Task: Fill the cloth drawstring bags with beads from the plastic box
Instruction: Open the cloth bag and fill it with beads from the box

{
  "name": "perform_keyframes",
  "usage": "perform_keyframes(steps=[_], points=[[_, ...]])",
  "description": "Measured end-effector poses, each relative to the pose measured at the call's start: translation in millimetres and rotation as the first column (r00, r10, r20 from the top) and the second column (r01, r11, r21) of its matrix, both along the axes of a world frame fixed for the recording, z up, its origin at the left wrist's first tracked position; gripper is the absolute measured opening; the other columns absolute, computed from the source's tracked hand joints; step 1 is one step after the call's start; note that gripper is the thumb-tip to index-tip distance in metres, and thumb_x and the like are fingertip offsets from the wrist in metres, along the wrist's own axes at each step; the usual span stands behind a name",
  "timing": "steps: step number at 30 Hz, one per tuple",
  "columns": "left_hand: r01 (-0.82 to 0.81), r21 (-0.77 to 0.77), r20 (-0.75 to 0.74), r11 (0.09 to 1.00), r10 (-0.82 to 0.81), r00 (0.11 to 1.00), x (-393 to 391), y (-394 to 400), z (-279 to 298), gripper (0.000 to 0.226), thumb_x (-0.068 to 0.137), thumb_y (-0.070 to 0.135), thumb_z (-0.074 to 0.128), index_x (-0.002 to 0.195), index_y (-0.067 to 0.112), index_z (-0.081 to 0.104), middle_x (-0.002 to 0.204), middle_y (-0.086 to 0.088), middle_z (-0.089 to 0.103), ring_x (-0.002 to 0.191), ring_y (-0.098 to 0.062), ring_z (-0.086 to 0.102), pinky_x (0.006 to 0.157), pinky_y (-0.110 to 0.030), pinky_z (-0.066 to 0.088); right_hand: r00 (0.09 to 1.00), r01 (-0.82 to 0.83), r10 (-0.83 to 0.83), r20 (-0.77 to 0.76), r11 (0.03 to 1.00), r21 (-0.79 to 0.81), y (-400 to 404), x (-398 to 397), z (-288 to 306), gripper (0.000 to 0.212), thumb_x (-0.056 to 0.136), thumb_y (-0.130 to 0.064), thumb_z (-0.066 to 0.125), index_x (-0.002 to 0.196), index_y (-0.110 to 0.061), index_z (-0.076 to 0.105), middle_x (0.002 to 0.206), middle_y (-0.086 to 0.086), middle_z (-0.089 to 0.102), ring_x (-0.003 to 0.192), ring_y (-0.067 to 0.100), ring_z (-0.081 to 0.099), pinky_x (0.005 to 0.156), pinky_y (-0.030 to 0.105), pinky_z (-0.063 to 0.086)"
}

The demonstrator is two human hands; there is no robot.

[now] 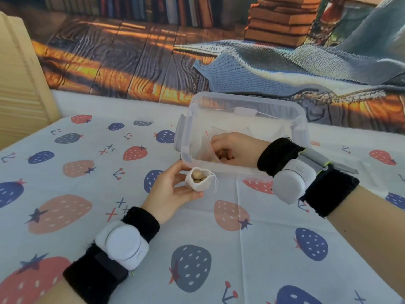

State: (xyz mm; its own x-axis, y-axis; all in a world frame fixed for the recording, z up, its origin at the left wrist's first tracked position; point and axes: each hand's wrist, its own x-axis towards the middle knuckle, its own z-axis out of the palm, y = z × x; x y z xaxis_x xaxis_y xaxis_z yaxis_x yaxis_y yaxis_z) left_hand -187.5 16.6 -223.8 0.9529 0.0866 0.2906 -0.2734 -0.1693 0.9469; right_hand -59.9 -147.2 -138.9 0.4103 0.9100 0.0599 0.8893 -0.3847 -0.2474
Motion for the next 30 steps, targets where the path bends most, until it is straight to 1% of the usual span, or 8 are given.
perform_keyframes(steps=[7, 10, 12, 15, 19, 22, 25, 30], points=[[0.007, -0.014, -0.002, 1.000, -0.007, 1.000, 0, -2, 2, 0.040, 0.069, -0.011, 0.075, 0.092, 0.016, 0.057, 0.091, 0.007, 0.066, 0.086, -0.004, 0.061, 0.074, -0.015, 0.049, 0.999, -0.010, 0.008, -0.036, 0.998, -0.063, 2, 4, 0, 0.026, 0.084, -0.001, 0.054, 0.106, -0.007, 0.066, 0.100, 0.008, 0.055, 0.069, 0.005, 0.044, 0.066, 0.007, 0.035], [0.004, 0.003, -0.005, 1.000, -0.004, 1.000, 0, -1, 2, 0.040, 0.069, -0.009, 0.076, 0.093, 0.017, 0.057, 0.090, 0.010, 0.066, 0.087, -0.005, 0.062, 0.075, -0.016, 0.049, 0.997, 0.008, -0.015, -0.076, 0.996, -0.089, 3, 6, -1, 0.023, 0.088, -0.013, 0.054, 0.109, -0.012, 0.065, 0.102, 0.005, 0.053, 0.070, 0.004, 0.044, 0.070, 0.012, 0.036], [0.007, 0.017, -0.010, 1.000, -0.007, 1.000, 0, 0, 2, 0.040, 0.069, -0.007, 0.076, 0.095, 0.017, 0.057, 0.091, 0.012, 0.067, 0.088, -0.006, 0.062, 0.078, -0.017, 0.049, 0.991, 0.002, -0.012, -0.130, 0.997, -0.079, 3, 6, -3, 0.022, 0.091, -0.018, 0.055, 0.111, -0.020, 0.065, 0.104, 0.005, 0.051, 0.078, 0.014, 0.050, 0.072, 0.013, 0.039], [0.013, 0.012, -0.012, 1.000, -0.013, 1.000, 0, 0, 1, 0.041, 0.069, -0.008, 0.076, 0.099, 0.012, 0.057, 0.093, 0.007, 0.066, 0.088, -0.007, 0.063, 0.078, -0.017, 0.048, 0.988, 0.001, -0.013, -0.156, 0.997, -0.072, 4, 5, -6, 0.026, 0.093, -0.013, 0.053, 0.112, -0.026, 0.063, 0.106, 0.011, 0.048, 0.085, 0.022, 0.051, 0.073, 0.010, 0.038], [0.024, -0.007, -0.024, 1.000, -0.024, 0.999, 0, -1, 1, 0.043, 0.068, -0.009, 0.076, 0.101, 0.010, 0.056, 0.093, 0.003, 0.065, 0.088, -0.006, 0.064, 0.078, -0.017, 0.049, 0.981, -0.005, -0.010, -0.193, 0.997, -0.079, 4, 0, -4, 0.030, 0.090, 0.002, 0.041, 0.112, -0.008, 0.059, 0.093, 0.004, 0.046, 0.080, 0.017, 0.046, 0.075, 0.013, 0.037], [0.023, -0.011, -0.033, 1.000, -0.023, 0.999, 1, 0, 0, 0.046, 0.068, -0.008, 0.077, 0.104, 0.012, 0.056, 0.097, 0.001, 0.065, 0.091, -0.008, 0.064, 0.080, -0.019, 0.049, 0.981, -0.014, 0.001, -0.193, 0.997, -0.070, 5, -3, -4, 0.024, 0.093, -0.002, 0.042, 0.109, -0.008, 0.058, 0.093, 0.001, 0.048, 0.082, 0.012, 0.045, 0.076, 0.012, 0.036], [0.025, -0.004, -0.039, 1.000, -0.025, 0.999, 1, 1, -1, 0.046, 0.068, -0.007, 0.077, 0.105, 0.011, 0.056, 0.096, 0.005, 0.066, 0.092, -0.009, 0.064, 0.080, -0.020, 0.050, 0.977, -0.006, -0.009, -0.213, 0.998, -0.068, 6, -3, -3, 0.015, 0.095, -0.005, 0.043, 0.098, -0.013, 0.056, 0.084, -0.013, 0.047, 0.072, 0.001, 0.043, 0.068, 0.010, 0.035], [0.022, 0.005, -0.035, 1.000, -0.022, 0.999, 1, -1, 1, 0.041, 0.071, -0.008, 0.075, 0.100, 0.012, 0.055, 0.095, 0.007, 0.064, 0.087, -0.001, 0.062, 0.076, -0.015, 0.047, 0.991, 0.077, -0.082, -0.108, 0.996, -0.053, 11, 5, -5, 0.015, 0.094, -0.006, 0.043, 0.085, -0.011, 0.054, 0.074, -0.008, 0.049, 0.065, 0.006, 0.042, 0.060, 0.011, 0.035]])
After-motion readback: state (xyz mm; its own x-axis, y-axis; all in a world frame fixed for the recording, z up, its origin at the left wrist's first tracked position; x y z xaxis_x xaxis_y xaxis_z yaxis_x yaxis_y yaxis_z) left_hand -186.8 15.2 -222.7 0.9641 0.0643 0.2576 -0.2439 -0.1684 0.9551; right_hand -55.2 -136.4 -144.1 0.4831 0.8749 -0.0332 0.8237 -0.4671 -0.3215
